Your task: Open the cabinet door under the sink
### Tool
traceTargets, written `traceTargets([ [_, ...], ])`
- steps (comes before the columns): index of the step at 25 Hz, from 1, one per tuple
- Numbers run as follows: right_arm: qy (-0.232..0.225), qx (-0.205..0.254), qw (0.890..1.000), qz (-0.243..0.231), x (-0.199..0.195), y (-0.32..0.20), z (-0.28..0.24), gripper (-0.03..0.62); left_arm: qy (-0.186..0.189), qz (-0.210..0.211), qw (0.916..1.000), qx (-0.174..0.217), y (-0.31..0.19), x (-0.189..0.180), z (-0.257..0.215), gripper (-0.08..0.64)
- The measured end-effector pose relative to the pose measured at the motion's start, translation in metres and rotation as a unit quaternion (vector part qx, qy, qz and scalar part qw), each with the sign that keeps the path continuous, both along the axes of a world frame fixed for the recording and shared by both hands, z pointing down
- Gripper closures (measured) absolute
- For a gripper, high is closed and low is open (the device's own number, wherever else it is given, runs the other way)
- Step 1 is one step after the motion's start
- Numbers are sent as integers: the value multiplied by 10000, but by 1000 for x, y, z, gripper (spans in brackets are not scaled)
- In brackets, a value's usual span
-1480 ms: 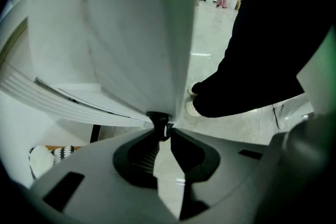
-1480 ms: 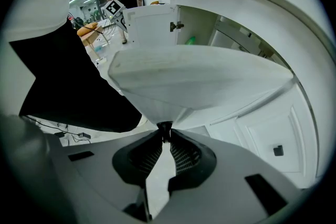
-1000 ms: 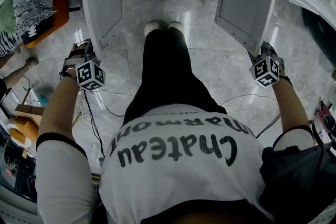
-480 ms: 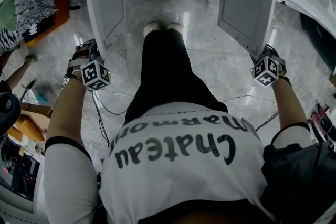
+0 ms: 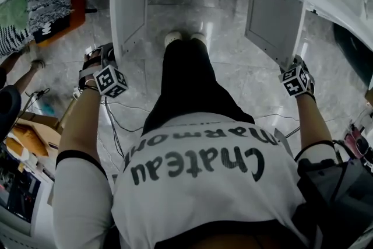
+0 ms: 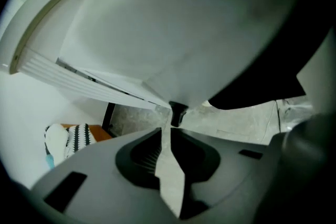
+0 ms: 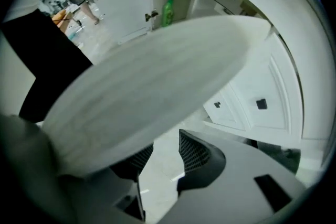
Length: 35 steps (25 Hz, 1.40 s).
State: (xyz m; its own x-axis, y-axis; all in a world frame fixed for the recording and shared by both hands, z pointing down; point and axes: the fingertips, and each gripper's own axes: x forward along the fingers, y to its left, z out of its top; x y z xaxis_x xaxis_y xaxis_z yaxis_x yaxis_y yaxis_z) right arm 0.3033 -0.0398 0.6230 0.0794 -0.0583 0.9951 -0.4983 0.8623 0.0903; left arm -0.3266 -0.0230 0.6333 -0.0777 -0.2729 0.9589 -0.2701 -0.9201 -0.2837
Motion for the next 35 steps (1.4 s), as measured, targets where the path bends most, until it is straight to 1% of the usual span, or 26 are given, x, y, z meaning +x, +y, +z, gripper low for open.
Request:
traceTargets([
  [4, 263, 164, 9983, 485, 6, 3, -9, 437, 93, -538, 9984, 124, -5, -3, -5, 511],
  [7, 456, 235, 9956, 790, 12, 6, -20, 437, 174, -1099, 9934, 276, -12, -11, -14, 512],
  [9, 551, 264, 9917, 1132, 18, 12, -30, 437, 248, -1602, 9863, 306, -12, -18, -21, 512],
  [10, 591, 322, 9882, 1374, 22, 15, -36, 443, 292, -1889, 9810, 332, -12, -22, -26, 512],
  [11, 626, 438, 9826, 1693, 26, 15, -43, 458, 349, -2181, 9745, 399, -14, -27, -31, 512],
  [12, 657, 595, 9734, 2112, 32, 15, -50, 490, 426, -2472, 9668, 495, -18, -31, -37, 512],
  [13, 680, 747, 9597, 2623, 37, 17, -57, 507, 524, -2758, 9580, 585, -21, -35, -43, 512],
  [15, 577, 1027, 9233, 3655, 43, 21, -73, 537, 757, -3258, 9398, 703, -24, -41, -55, 512],
  [16, 444, 1229, 9059, 4029, 44, 19, -81, 539, 894, -3458, 9310, 757, -24, -43, -63, 512],
  [18, 268, 1706, 8775, 4474, 50, 10, -98, 541, 1204, -3834, 9120, 825, -22, -45, -77, 531],
  [19, 228, 1872, 8653, 4645, 52, 7, -106, 541, 1366, -4044, 9006, 816, -21, -46, -84, 532],
  [20, 189, 1973, 8535, 4820, 53, 6, -113, 541, 1549, -4286, 8866, 790, -21, -46, -89, 532],
  [21, 136, 2043, 8420, 4991, 52, 6, -120, 541, 1771, -4564, 8686, 769, -22, -46, -96, 532],
  [22, 53, 2111, 8310, 5146, 50, 6, -126, 541, 2031, -4871, 8459, 774, -25, -47, -103, 532],
  [23, -64, 2193, 8202, 5284, 47, 5, -132, 541, 2315, -5185, 8191, 812, -29, -47, -111, 535],
  [24, -214, 2297, 8080, 5422, 43, 4, -138, 541, 2602, -5483, 7900, 870, -34, -48, -120, 539],
  [25, -404, 2423, 7925, 5583, 39, 2, -144, 541, 2885, -5736, 7610, 932, -40, -48, -129, 544],
  [26, -655, 2563, 7725, 5773, 33, -2, -152, 541, 3165, -5923, 7341, 1000, -46, -48, -139, 547],
  [27, -976, 2699, 7487, 5975, 26, -6, -159, 544, 3449, -6025, 7116, 1076, -54, -45, -149, 549],
  [28, -1339, 2814, 7236, 6159, 16, -12, -165, 552, 3737, -6032, 6951, 1153, -63, -40, -161, 551],
  [29, -1701, 2893, 7006, 6297, 4, -19, -172, 554, 4020, -5951, 6852, 1219, -73, -33, -175, 551],
  [30, -2024, 2939, 6834, 6369, -8, -26, -178, 555, 4284, -5806, 6808, 1263, -83, -24, -188, 551],
  [31, -2293, 2970, 6739, 6365, -20, -35, -184, 560, 4525, -5625, 6801, 1281, -93, -12, -201, 551],
  [32, -2510, 3008, 6714, 6291, -32, -45, -191, 563, 4741, -5429, 6815, 1267, -102, 1, -213, 551],
  [33, -2679, 3066, 6738, 6166, -44, -55, -199, 565, 4928, -5234, 6843, 1225, -111, 14, -225, 551],
  [35, -2943, 3240, 6820, 5859, -64, -76, -217, 566, 5159, -4890, 6941, 1141, -127, 40, -244, 551],
])
